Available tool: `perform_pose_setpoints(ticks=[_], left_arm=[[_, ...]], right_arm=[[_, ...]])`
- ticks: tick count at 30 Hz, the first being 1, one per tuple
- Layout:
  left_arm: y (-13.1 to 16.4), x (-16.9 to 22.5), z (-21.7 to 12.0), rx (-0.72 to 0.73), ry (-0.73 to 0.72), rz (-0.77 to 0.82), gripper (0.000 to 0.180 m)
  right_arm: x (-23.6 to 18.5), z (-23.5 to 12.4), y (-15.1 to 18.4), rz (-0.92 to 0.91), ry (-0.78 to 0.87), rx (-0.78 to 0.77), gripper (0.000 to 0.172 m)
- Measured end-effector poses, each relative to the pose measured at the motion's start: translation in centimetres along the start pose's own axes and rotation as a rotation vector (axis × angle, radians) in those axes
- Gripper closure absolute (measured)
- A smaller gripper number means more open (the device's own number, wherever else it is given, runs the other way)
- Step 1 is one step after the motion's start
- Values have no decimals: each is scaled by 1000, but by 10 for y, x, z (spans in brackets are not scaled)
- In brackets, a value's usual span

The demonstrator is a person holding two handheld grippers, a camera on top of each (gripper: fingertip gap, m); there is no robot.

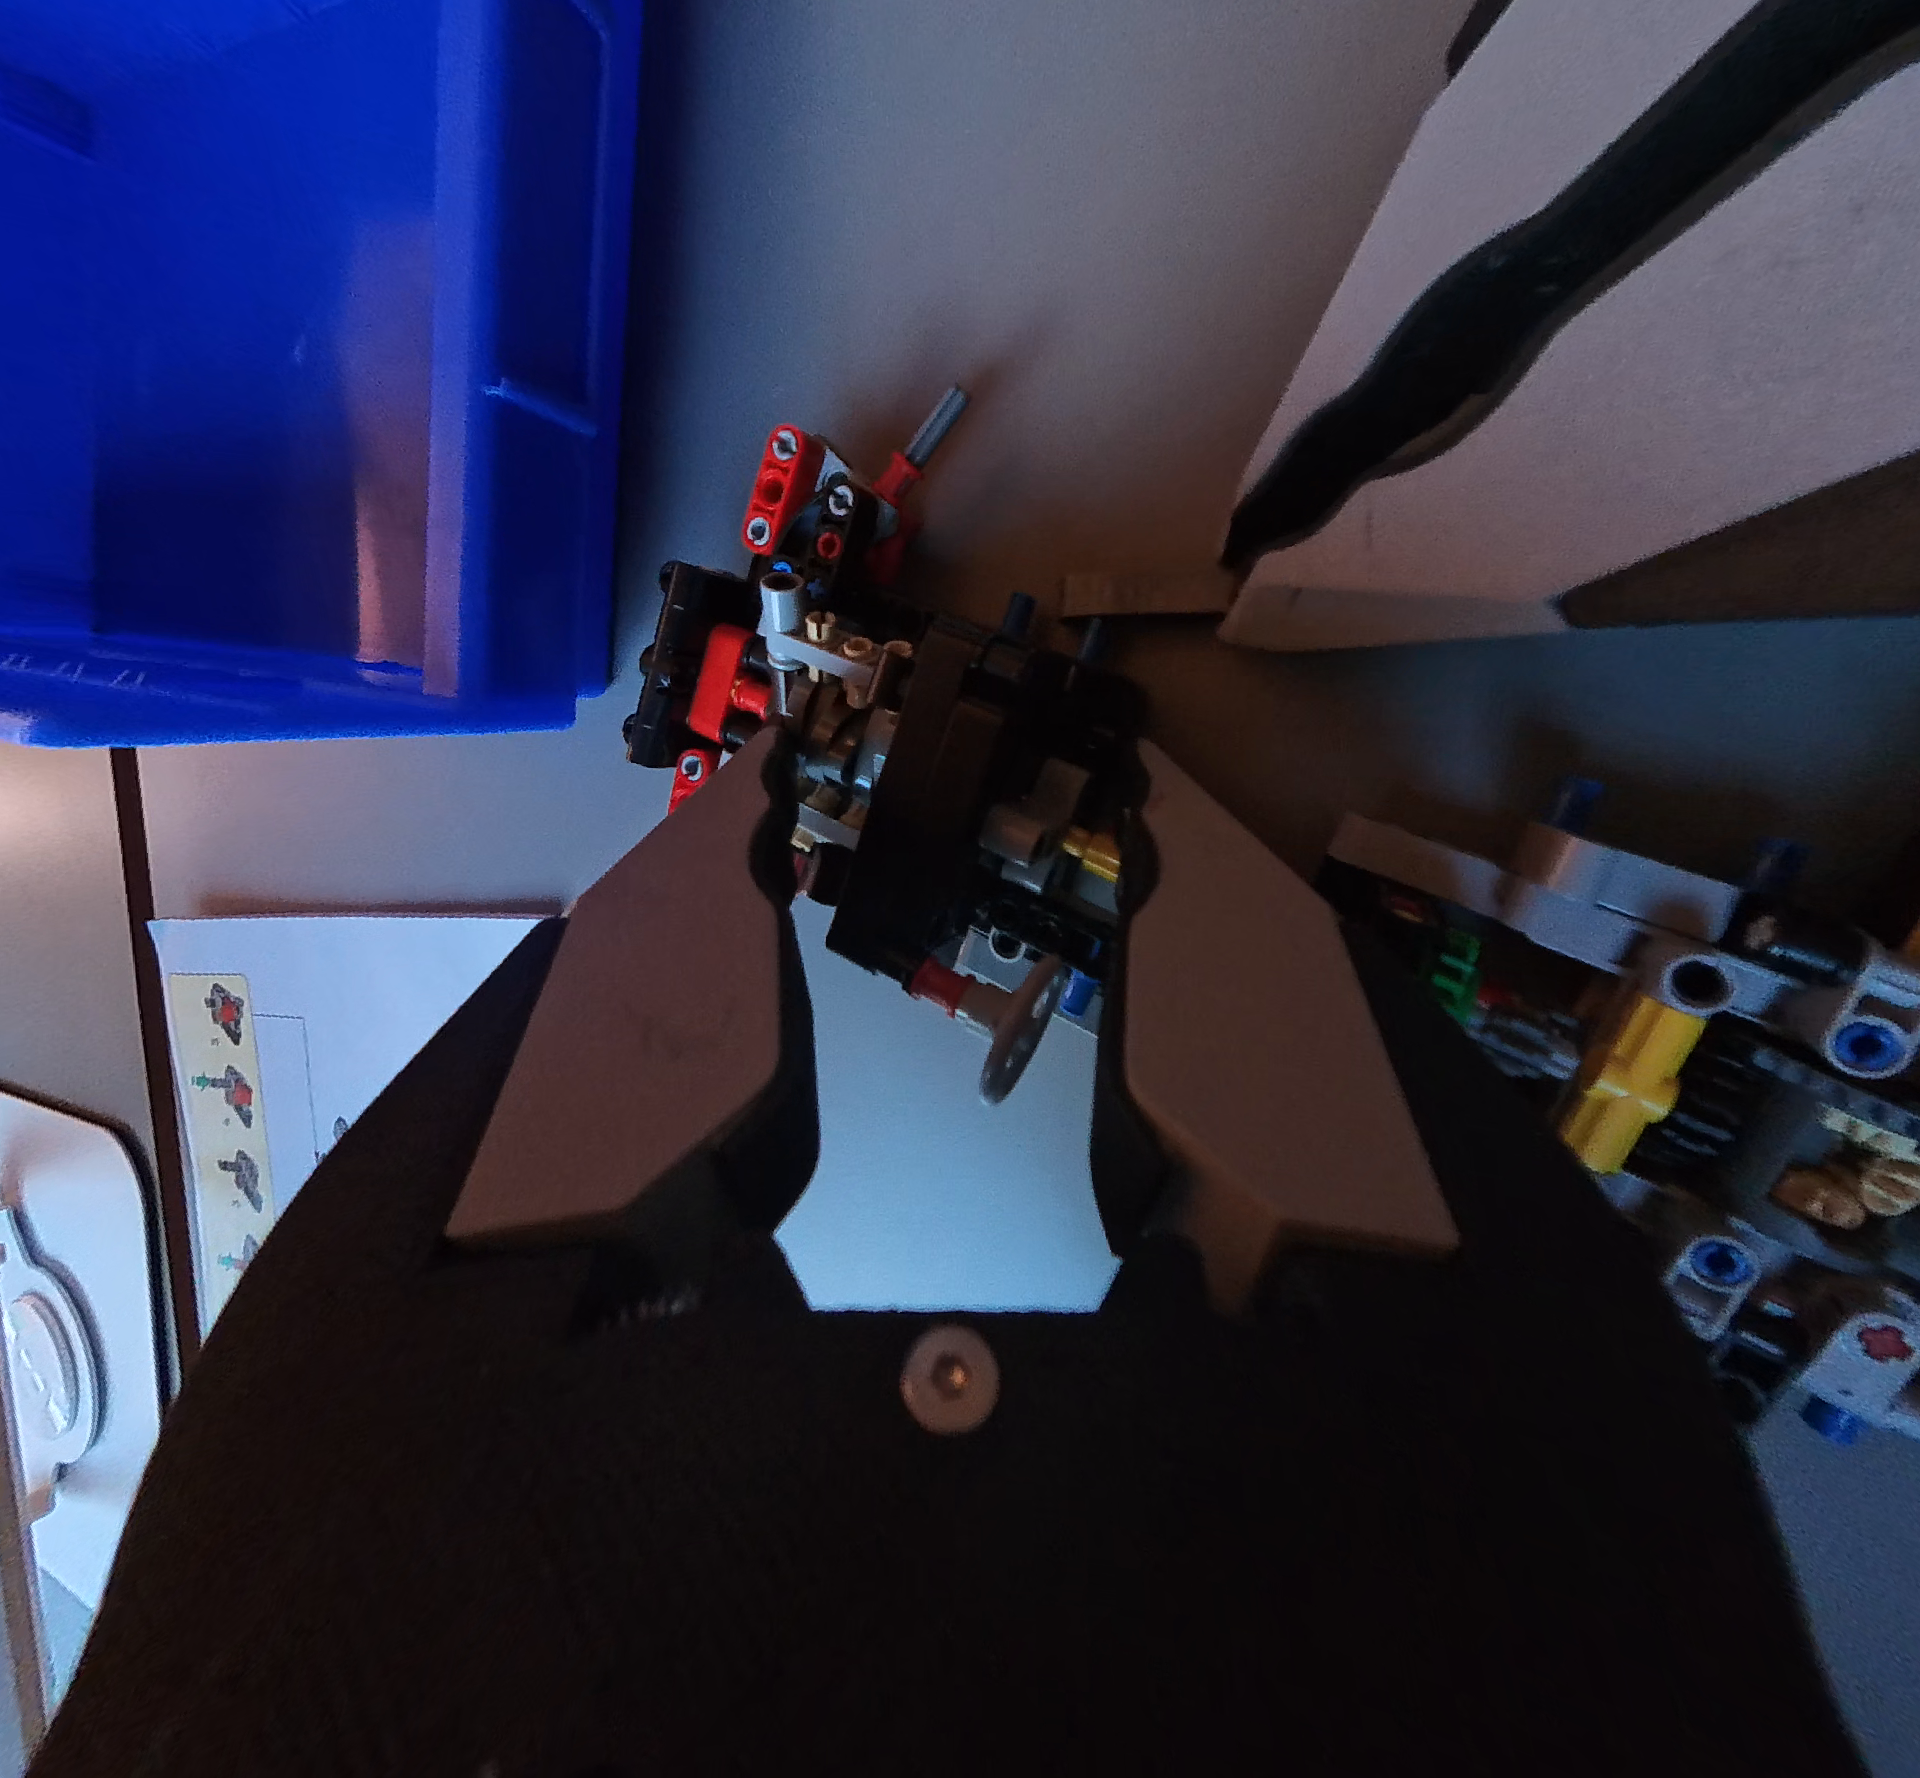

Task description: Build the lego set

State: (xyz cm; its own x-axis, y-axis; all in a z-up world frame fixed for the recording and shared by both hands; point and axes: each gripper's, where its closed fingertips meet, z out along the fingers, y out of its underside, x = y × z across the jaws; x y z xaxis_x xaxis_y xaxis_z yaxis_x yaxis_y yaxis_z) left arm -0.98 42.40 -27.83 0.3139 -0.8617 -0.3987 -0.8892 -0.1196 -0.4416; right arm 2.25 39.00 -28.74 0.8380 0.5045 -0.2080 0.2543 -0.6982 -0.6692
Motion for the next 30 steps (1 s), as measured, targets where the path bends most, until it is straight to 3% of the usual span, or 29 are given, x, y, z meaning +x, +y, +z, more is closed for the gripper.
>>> perform_pose_setpoints(ticks=[8,12,15,17,21,24,26,30], left_arm=[[-2,2,0,15,4,10,120],[-2,2,0,19,3,9,120],[-2,2,0,21,2,9,120],[-2,2,0,23,3,10,120],[-3,2,0,35,6,12,120],[-4,2,1,53,9,11,120],[-4,2,1,64,10,8,120],[-4,1,1,78,13,4,120]], right_arm=[[-2,-13,4,-37,-14,-31,157],[7,-26,-13,-112,-23,40,155],[0,-26,-17,-157,-198,25,160],[-1,-29,-13,-309,-290,3,165],[27,-24,1,-725,-305,-59,136],[15,-24,3,-753,-468,-84,122],[3,-24,-2,-744,-537,-54,124],[14,-2,-7,-725,-437,-90,128]])
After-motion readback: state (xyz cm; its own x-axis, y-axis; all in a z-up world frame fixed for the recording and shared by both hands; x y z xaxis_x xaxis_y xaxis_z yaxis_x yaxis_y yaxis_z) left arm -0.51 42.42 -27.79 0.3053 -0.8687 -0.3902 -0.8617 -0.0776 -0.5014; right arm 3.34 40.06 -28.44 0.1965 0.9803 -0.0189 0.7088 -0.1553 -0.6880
